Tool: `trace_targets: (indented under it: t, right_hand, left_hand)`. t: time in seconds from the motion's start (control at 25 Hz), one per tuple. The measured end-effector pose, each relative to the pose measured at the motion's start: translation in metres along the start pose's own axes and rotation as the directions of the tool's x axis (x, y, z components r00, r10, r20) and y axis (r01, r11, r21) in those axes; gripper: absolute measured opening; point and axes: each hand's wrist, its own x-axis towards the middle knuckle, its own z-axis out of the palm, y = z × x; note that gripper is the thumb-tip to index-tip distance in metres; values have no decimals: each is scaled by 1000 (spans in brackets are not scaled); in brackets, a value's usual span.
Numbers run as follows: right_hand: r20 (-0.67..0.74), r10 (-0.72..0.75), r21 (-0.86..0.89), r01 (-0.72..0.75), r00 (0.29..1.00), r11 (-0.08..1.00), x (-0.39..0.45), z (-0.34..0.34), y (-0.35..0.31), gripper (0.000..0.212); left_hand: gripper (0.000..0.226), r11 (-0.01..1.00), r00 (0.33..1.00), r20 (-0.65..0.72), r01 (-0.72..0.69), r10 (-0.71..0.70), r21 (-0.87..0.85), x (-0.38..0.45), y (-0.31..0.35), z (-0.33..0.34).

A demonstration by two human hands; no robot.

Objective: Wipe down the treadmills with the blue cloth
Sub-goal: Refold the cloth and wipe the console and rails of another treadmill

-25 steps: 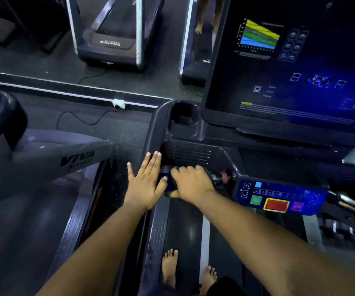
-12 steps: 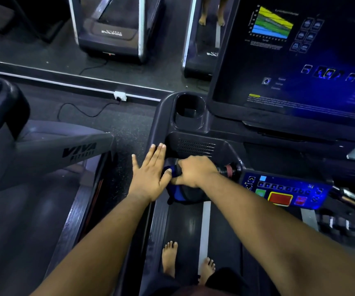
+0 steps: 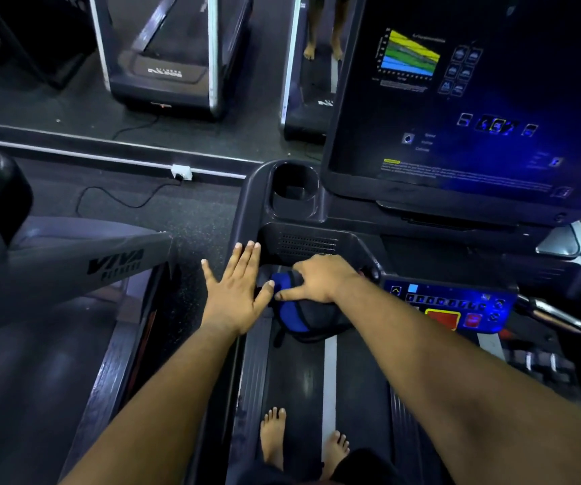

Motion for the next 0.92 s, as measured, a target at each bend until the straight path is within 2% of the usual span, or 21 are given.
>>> trace_targets:
  t: [0.08, 0.16, 0.24, 0.36, 0.44, 0.52, 0.6, 0.64, 0.72, 0.8, 0.84, 0.88, 0.92]
  right_hand:
    - [-255, -24, -171, -20, 967, 985, -21, 30, -1, 78]
    - [-354, -11, -304, -105, 935, 947, -42, 57, -3, 80]
    - [-372, -56, -220, -30, 927, 975, -47, 49, 5, 70]
    - [-397, -56, 72, 92, 916, 993, -64, 17, 16, 40]
    - [-519, -9, 194, 129, 854, 973, -95, 10, 26, 40]
    - [-610, 11, 207, 146, 793, 967, -133, 10, 40, 47]
    - [-677, 14, 144, 114, 736, 983, -165, 12, 58, 58]
    - [-705, 35, 146, 95, 709, 985, -182, 15, 72, 61]
    - [-718, 115, 235, 83, 686, 969, -216, 26, 108, 62]
    - [-642, 236, 441, 100, 730, 892, -251, 46, 153, 73]
    - [-596, 303, 559, 114, 743, 821, -268, 58, 175, 82]
    - [-541, 406, 697, 122, 736, 707, -281, 72, 194, 89]
    - [-442, 537, 842, 126, 719, 524, -294, 87, 213, 92]
  left_hand:
    - [80, 998, 1000, -15, -16, 16, 55, -3, 3, -1]
    - [84, 988, 999, 6, -53, 52, 144, -7, 7, -2]
    - [92, 973, 995, 60, -85, 74, 215, -13, 19, -6]
    - [104, 986, 997, 78, -34, 21, 161, -18, 45, -15]
    - [107, 999, 998, 59, -34, 36, -23, -23, 79, -23]
    - [92, 946, 993, 88, -51, 84, -321, -30, 119, -25]
    - [63, 775, 986, 94, -47, 137, -630, -34, 159, -23]
    - [58, 685, 982, 105, -31, 156, -728, -34, 181, -18]
    - [52, 616, 966, 137, -27, 217, -787, -31, 231, -6]
    - [38, 595, 942, 199, -1, 271, -804, -27, 282, 12]
    - [35, 584, 931, 235, 29, 280, -811, -26, 307, 22]
    - [33, 570, 923, 269, 68, 276, -819, -24, 329, 33]
    - [30, 553, 916, 297, 105, 269, -827, -22, 351, 45]
